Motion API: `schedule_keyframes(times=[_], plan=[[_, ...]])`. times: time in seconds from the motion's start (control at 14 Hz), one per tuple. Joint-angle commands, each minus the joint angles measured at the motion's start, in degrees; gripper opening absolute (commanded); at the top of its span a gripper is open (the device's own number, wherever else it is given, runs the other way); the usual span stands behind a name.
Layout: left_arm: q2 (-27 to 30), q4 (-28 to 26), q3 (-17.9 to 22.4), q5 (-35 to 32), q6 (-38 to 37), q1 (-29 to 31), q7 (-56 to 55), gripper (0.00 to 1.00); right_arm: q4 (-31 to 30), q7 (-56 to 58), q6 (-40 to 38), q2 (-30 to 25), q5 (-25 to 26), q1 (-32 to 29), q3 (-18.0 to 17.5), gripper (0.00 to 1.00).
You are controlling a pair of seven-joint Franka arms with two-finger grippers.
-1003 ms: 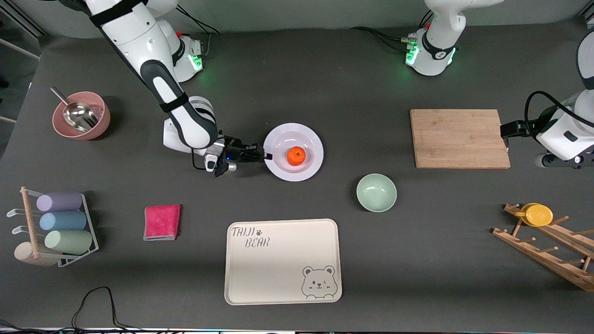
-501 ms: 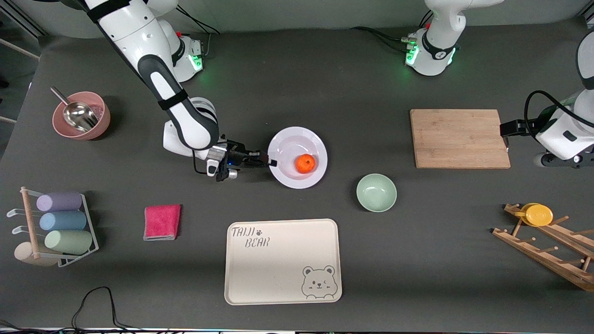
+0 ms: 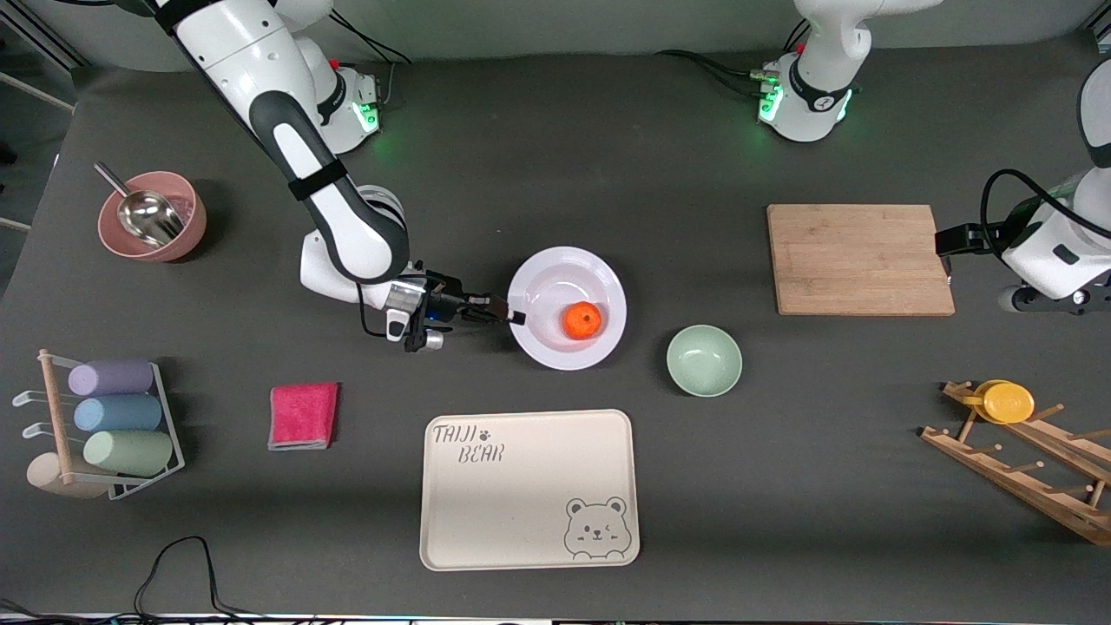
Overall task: Place orange and plate with both arms
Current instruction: 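Drag the plate with the right gripper toward the bear tray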
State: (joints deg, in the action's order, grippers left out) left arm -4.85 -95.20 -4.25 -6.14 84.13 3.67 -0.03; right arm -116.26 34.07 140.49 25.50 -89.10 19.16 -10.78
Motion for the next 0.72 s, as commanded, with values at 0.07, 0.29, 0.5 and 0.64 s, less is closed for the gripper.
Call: schedule_keyframes(times=[0.07, 0.29, 0.5, 0.64], plan=[[-0.6, 1.33, -0.06, -0.62, -1.08, -0.16, -0.67, 1.0, 6.99, -10.43, 0.22, 0.85, 7.44, 0.18, 0.49, 0.0], [-0.6, 1.33, -0.06, -0.62, -0.99, -0.24, -0.67, 1.0, 11.91, -10.52, 0.22, 4.72, 7.45, 0.09, 0.84, 0.0], [-0.6, 1.33, -0.06, -0.71, -0.9, -0.07, -0.06, 1.0, 18.06, -10.43, -0.21, 8.41, 9.02, -2.1, 1.11, 0.0], [-0.69, 1.25, -0.06, -0.71, -0.9, -0.07, 0.12, 1.0, 23.42, -10.52, -1.26, 11.4, 10.87, -3.68, 1.2, 0.0]])
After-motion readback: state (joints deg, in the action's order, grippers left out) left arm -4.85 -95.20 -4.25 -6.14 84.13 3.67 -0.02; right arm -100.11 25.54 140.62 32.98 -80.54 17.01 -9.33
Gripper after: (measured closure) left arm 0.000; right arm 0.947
